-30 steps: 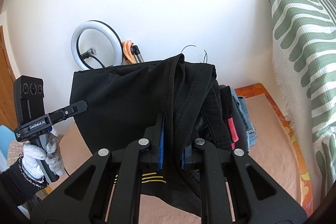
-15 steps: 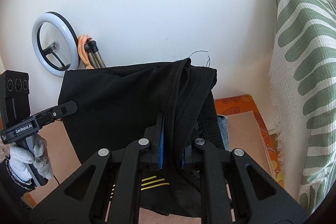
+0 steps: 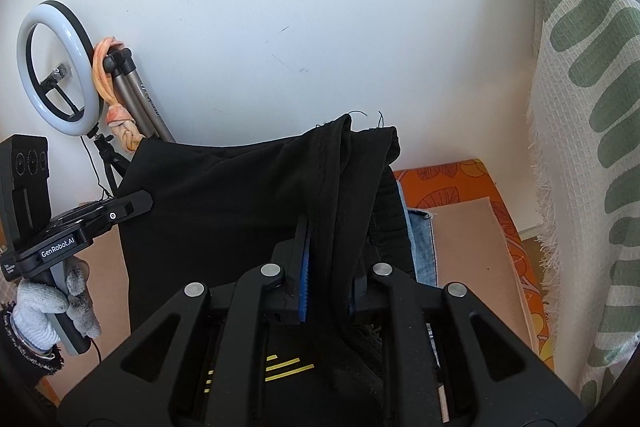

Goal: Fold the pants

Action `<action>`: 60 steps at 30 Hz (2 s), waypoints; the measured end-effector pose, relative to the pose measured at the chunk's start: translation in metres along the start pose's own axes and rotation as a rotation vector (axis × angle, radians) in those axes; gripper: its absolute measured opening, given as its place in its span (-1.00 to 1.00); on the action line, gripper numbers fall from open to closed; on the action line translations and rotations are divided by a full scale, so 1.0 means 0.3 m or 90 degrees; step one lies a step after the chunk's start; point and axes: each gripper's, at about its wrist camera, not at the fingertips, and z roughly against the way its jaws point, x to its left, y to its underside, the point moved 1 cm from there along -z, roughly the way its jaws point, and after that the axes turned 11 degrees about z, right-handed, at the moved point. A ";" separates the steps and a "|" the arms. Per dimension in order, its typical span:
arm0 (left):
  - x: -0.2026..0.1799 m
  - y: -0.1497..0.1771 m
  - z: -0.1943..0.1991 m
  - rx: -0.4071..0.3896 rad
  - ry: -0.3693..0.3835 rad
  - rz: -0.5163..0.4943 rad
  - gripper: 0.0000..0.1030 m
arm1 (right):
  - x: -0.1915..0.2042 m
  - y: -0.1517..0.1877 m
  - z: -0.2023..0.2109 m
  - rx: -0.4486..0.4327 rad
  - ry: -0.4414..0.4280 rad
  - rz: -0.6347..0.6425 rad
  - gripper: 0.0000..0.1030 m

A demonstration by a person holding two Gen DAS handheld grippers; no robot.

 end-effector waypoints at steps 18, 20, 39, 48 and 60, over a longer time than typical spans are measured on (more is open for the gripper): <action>0.015 -0.002 0.148 -0.002 -0.017 0.000 0.12 | 0.017 0.024 0.131 -0.019 0.074 -0.039 0.31; 0.021 0.003 0.194 -0.006 -0.006 0.009 0.23 | 0.040 0.028 0.160 -0.022 0.075 -0.036 0.38; -0.071 0.152 0.684 -0.017 0.004 -0.037 0.48 | 0.400 0.102 0.597 -0.056 0.140 -0.008 0.98; -0.095 0.282 0.922 -0.059 -0.014 -0.060 0.58 | 0.594 0.190 0.764 -0.076 0.155 0.009 1.00; -0.072 0.472 1.079 -0.077 -0.048 -0.049 0.59 | 0.765 0.366 0.852 -0.087 0.151 0.016 1.00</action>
